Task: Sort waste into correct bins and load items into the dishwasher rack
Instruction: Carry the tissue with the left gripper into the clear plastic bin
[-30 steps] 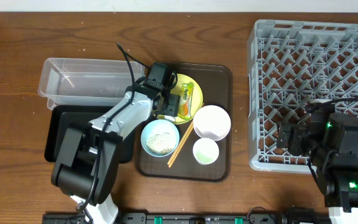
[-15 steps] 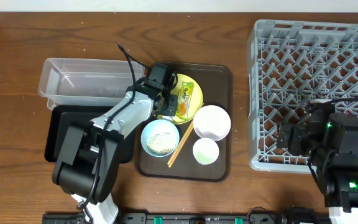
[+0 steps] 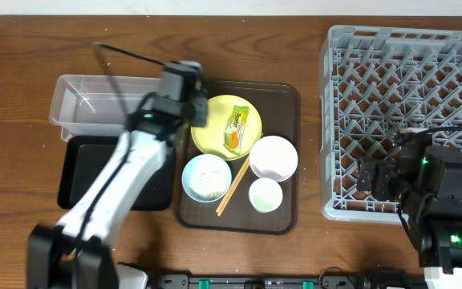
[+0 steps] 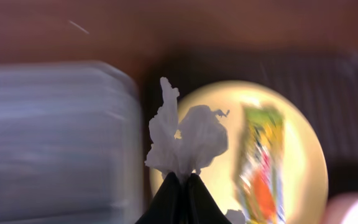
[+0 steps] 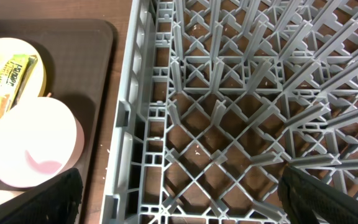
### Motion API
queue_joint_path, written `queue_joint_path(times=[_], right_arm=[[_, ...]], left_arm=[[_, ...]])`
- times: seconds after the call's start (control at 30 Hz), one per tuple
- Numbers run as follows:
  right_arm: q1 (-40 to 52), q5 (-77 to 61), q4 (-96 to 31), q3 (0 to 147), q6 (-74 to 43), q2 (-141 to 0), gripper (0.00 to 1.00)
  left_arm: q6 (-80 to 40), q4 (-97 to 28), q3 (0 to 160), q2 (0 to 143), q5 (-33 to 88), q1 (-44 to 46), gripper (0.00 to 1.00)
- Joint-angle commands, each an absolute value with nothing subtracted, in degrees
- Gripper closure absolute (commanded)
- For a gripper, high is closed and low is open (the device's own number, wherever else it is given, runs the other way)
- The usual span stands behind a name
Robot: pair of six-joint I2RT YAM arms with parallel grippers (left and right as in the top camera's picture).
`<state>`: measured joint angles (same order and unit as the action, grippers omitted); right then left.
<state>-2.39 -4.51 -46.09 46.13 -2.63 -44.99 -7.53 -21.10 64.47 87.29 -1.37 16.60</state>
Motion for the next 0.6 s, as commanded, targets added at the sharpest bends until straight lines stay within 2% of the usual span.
queue_joint_path(times=[0.0, 0.13, 0.2, 0.27, 0.33, 0.47, 0.57], right_arm=[[-2.28, -4.97, -46.13, 47.57, -3.16, -44.91, 0.01], [-2.28, -4.97, -46.11, 47.57, -3.16, -44.91, 0.01], [-2.28, -4.97, -46.11, 47.57, -3.16, -44.91, 0.01], [-2.28, -4.97, -46.11, 47.57, -3.16, -44.91, 0.01], [-2.28, -4.97, -46.13, 47.57, -3.16, -44.91, 0.01], [-2.28, -4.97, -46.13, 47.57, -3.16, -44.91, 0.01], [-2.28, -4.97, -46.13, 47.57, -3.16, -44.91, 0.01]], left_arm=[[-7.53, -21.04, 65.71, 84.33, -6.83, 12.91, 0.94], [-7.57, -20.67, 65.69, 83.90, -6.94, 7.40, 0.94], [-7.57, -20.86, 65.69, 84.44, -6.92, 5.43, 0.89], [-7.57, -20.86, 65.69, 85.10, -6.92, 4.12, 0.78], [-7.57, -20.84, 65.67, 85.47, -6.92, 3.51, 0.55], [-7.55, -20.86, 65.69, 85.30, -4.78, 4.08, 0.51], [-7.57, -20.91, 65.67, 85.30, 3.57, 5.45, 0.50]])
